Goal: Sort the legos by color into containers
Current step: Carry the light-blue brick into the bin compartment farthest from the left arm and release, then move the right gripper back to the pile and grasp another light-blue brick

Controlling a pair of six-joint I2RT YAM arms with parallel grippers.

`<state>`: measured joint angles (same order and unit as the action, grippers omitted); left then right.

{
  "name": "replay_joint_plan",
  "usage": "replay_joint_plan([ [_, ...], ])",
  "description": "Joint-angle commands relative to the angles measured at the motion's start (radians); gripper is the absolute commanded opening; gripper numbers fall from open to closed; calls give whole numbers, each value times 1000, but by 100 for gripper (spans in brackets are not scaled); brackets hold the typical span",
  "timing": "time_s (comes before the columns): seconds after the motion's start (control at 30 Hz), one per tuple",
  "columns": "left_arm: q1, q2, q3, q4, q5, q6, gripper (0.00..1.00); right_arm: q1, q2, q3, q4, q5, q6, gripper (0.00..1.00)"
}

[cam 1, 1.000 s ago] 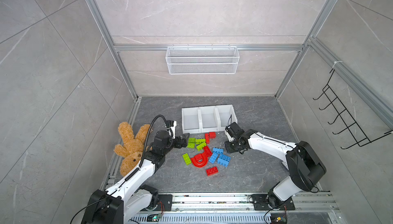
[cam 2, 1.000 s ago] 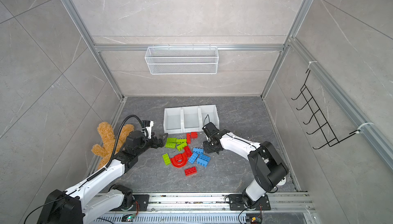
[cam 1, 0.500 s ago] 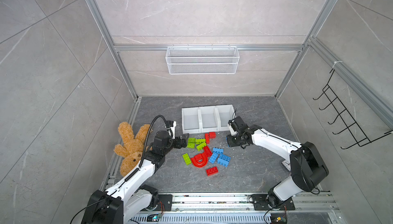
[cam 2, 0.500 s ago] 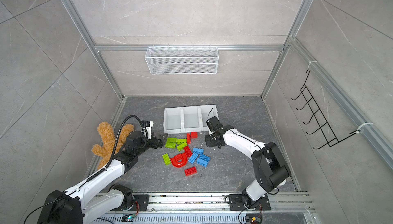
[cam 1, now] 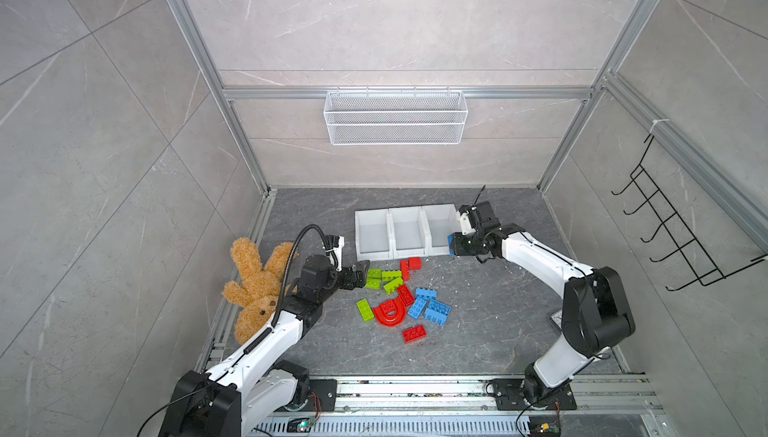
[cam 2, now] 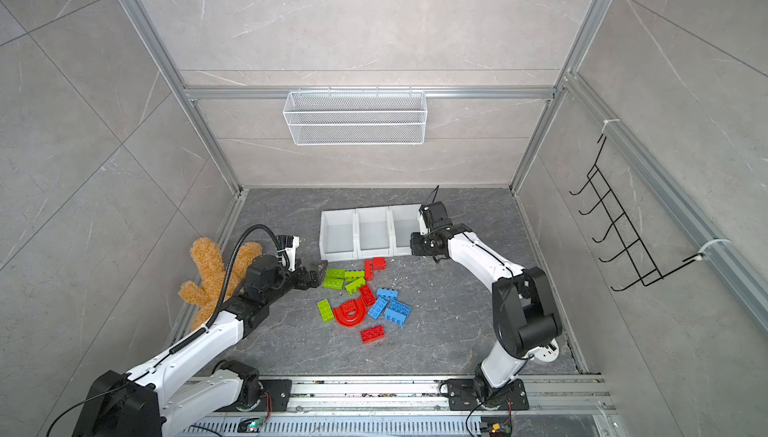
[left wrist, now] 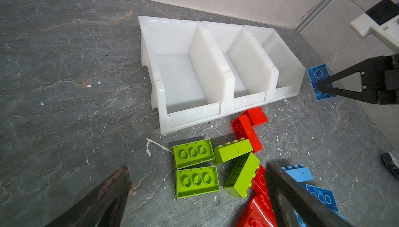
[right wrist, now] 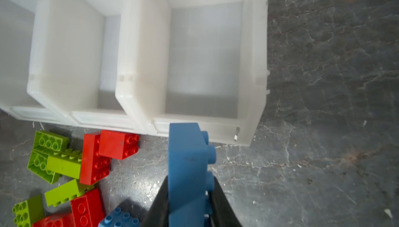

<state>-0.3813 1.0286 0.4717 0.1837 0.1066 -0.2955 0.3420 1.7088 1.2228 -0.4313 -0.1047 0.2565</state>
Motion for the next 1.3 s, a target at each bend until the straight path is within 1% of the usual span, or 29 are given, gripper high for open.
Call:
replay_joint_plan([
  [0.0, 2, -5, -3, 33, -6, 13, 100, -3, 68, 70, 35, 20, -28, 14],
  [0.17, 2, 11, -6, 41, -29, 22, 100, -3, 132, 121, 106, 28, -13, 14],
  [0.43, 2, -14, -15, 37, -47, 30, 100, -2, 248, 206, 77, 37, -22, 15],
  [0.67, 3, -8, -13, 37, -47, 29, 100, -2, 279, 216, 66, 61, -27, 19],
  [0.77, 2, -4, -14, 39, -47, 29, 100, -1, 290, 229, 47, 69, -35, 32],
  [0.8, 2, -5, -13, 37, -47, 29, 99, -1, 288, 231, 42, 71, -39, 38],
  [0.9, 2, -7, -11, 33, -45, 29, 100, 1, 271, 239, 30, 74, -43, 49],
  [0.97, 2, -12, -12, 33, -48, 31, 100, 0, 256, 246, 15, 76, -48, 52],
  [1.07, 2, -18, -14, 31, -52, 31, 100, 4, 204, 247, -19, 68, -68, 53],
  [1.13, 2, -22, -15, 31, -52, 31, 100, 21, 128, 200, -21, 47, -85, 54],
  [1.2, 2, -26, -13, 27, -52, 30, 100, 50, 48, 142, -30, -11, -123, 57],
  [1.27, 2, -33, -12, 23, -51, 31, 100, 105, -35, 71, -56, -36, -165, 61],
])
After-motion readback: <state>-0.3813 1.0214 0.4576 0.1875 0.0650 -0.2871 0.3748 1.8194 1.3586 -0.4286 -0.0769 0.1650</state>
